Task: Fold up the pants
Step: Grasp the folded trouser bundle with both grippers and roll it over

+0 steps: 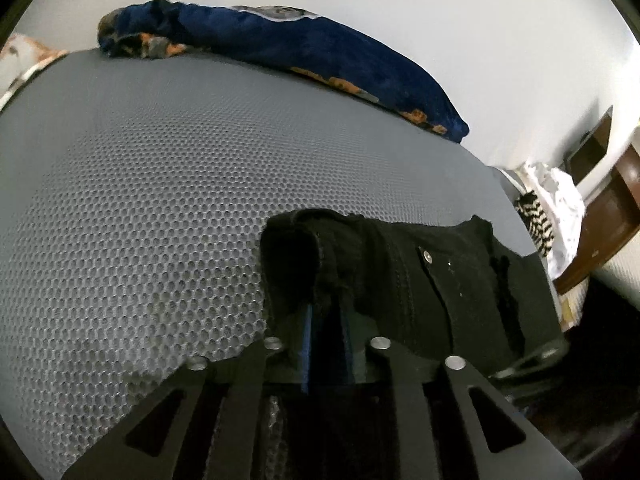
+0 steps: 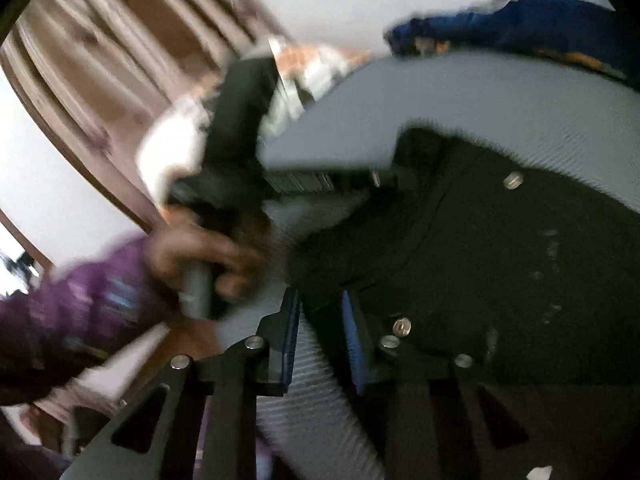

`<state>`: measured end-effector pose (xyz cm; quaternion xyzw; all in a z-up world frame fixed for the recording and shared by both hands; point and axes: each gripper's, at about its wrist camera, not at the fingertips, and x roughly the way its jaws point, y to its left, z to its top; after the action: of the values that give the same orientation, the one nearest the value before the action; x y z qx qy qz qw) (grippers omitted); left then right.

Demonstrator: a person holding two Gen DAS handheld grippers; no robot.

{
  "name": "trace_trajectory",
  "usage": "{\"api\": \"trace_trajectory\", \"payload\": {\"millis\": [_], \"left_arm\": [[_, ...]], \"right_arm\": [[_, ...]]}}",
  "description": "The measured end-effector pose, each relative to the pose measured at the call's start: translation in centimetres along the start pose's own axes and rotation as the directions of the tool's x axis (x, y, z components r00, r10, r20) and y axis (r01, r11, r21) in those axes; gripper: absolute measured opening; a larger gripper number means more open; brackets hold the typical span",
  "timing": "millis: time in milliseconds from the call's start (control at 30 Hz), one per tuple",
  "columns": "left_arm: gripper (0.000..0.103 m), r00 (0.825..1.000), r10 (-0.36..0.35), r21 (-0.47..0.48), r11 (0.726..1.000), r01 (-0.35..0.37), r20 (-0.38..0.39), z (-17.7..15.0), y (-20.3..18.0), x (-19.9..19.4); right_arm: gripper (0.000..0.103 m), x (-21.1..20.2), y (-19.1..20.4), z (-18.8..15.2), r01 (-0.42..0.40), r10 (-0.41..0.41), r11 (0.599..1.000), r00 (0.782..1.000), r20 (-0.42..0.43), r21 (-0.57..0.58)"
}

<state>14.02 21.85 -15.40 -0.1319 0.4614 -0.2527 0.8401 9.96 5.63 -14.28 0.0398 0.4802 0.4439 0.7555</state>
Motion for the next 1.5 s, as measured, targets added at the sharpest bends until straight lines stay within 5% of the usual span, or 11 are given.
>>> {"api": "trace_trajectory", "payload": {"millis": [133, 233, 367, 400, 500, 567, 667, 767, 933, 1267, 1500], "left_arm": [[0.059, 1.0, 0.014, -0.116, 0.993, -0.013, 0.007, 0.4, 2.0, -3.4], [0.065, 0.998, 0.046, -0.075, 0.996, -0.049, -0.03, 0.0, 1.9, -4.6], [0.067, 0.977, 0.056, 0.043, 0.998, -0.048, -0.204, -1.2, 0.7, -2.1], [0.076, 0.983, 0.063, 0.083, 0.995, -0.049, -0.17, -1.1, 0.2, -2.2], [0.094, 0.973, 0.011, 0.112, 0.994, 0.015, -0.229, -0.8, -0.8, -1.1], [0.094, 0.95, -0.123, 0.085, 0.984, 0.154, -0.287, -0.7, -1.8, -0.2], [0.094, 0.946, -0.124, 0.128, 0.977, 0.169, -0.3, -0.4, -3.1, 0.6], [0.037, 0.958, -0.1, 0.117, 0.984, 0.135, -0.268, -0.2, -2.9, 0.3], [0.026, 0.978, -0.127, -0.015, 0.992, 0.126, -0.163, -0.8, -2.6, -1.7], [0.015, 0.971, -0.233, -0.108, 0.968, 0.226, -0.055, 0.7, -9.3, -7.9], [0.015, 0.946, -0.313, -0.045, 0.95, 0.31, -0.086, 1.9, -20.0, -7.1]], "right_arm": [[0.02, 0.6, -0.6, -0.5, -0.003, 0.003, 1.0, 1.0, -0.01, 0.018], [0.02, 0.4, -1.0, -0.8, -0.025, 0.024, 0.998, 1.0, 0.003, 0.052], [0.02, 0.2, -2.1, -1.0, -0.089, 0.085, 0.986, 0.996, 0.029, 0.14], [0.02, 0.3, -2.5, -1.2, -0.106, 0.101, 0.981, 0.994, 0.036, 0.16], [0.018, 0.2, -2.8, -1.5, -0.126, 0.119, 0.975, 0.992, 0.045, 0.186], [0.018, 0.2, -2.6, -1.5, -0.122, 0.116, 0.976, 0.992, 0.043, 0.182], [0.018, -0.1, -2.9, -1.9, -0.141, 0.132, 0.971, 0.989, 0.06, 0.191], [0.019, -0.4, -3.3, -2.2, -0.168, 0.152, 0.961, 0.984, 0.089, 0.221], [0.047, -2.6, -3.0, -2.5, -0.19, 0.163, 0.95, 0.979, 0.126, 0.247], [0.056, -14.3, -4.6, -8.3, -0.17, 0.065, 0.928, 0.951, 0.303, 0.331], [0.061, -21.7, -8.2, -15.0, -0.233, -0.021, 0.843, 0.886, 0.462, 0.485]]}}
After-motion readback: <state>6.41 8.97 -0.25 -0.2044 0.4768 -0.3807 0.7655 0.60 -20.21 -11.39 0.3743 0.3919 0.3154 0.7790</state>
